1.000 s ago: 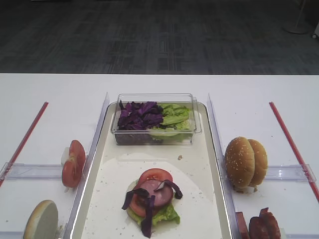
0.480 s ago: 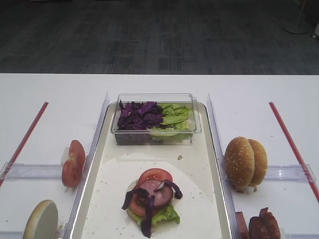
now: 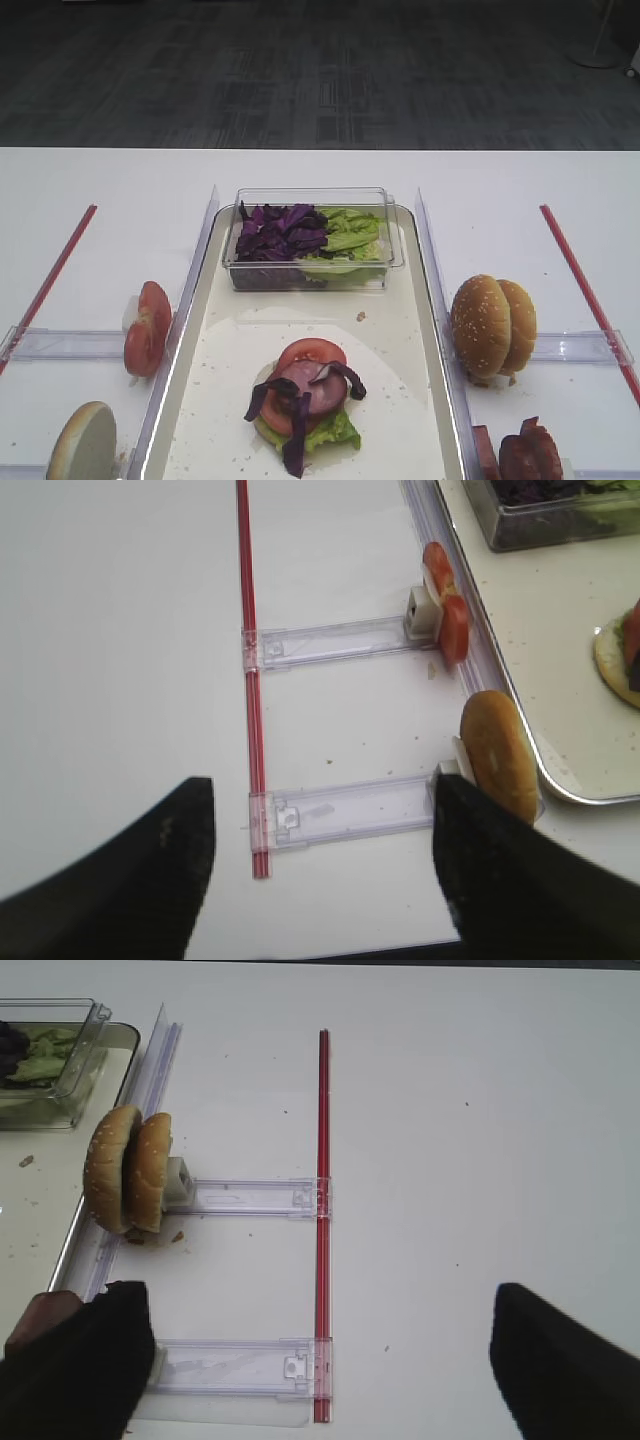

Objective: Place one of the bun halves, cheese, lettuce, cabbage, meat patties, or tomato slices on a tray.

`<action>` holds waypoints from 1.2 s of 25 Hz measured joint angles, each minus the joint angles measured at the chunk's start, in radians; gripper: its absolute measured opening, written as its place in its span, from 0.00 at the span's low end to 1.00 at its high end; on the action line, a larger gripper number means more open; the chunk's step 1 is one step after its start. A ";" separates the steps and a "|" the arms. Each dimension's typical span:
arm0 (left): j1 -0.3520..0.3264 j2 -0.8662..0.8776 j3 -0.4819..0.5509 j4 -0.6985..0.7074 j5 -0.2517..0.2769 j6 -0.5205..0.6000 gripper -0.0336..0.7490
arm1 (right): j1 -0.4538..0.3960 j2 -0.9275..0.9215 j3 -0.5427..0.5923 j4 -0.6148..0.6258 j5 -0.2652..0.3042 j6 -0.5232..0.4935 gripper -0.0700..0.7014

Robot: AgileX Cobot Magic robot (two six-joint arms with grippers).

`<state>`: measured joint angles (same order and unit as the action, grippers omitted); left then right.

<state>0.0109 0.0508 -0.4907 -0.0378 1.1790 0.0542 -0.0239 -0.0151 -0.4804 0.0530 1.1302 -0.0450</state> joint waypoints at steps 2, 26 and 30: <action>0.000 0.000 0.000 0.000 0.000 0.000 0.59 | 0.000 0.000 0.000 0.000 0.000 0.000 0.99; 0.000 0.000 0.000 0.000 0.002 0.000 0.59 | 0.000 0.000 0.000 0.000 0.000 0.000 0.99; 0.000 0.000 0.000 0.000 0.002 0.000 0.59 | 0.000 0.000 0.000 0.000 0.000 0.000 0.99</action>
<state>0.0109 0.0508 -0.4907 -0.0378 1.1805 0.0542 -0.0239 -0.0151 -0.4804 0.0530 1.1302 -0.0450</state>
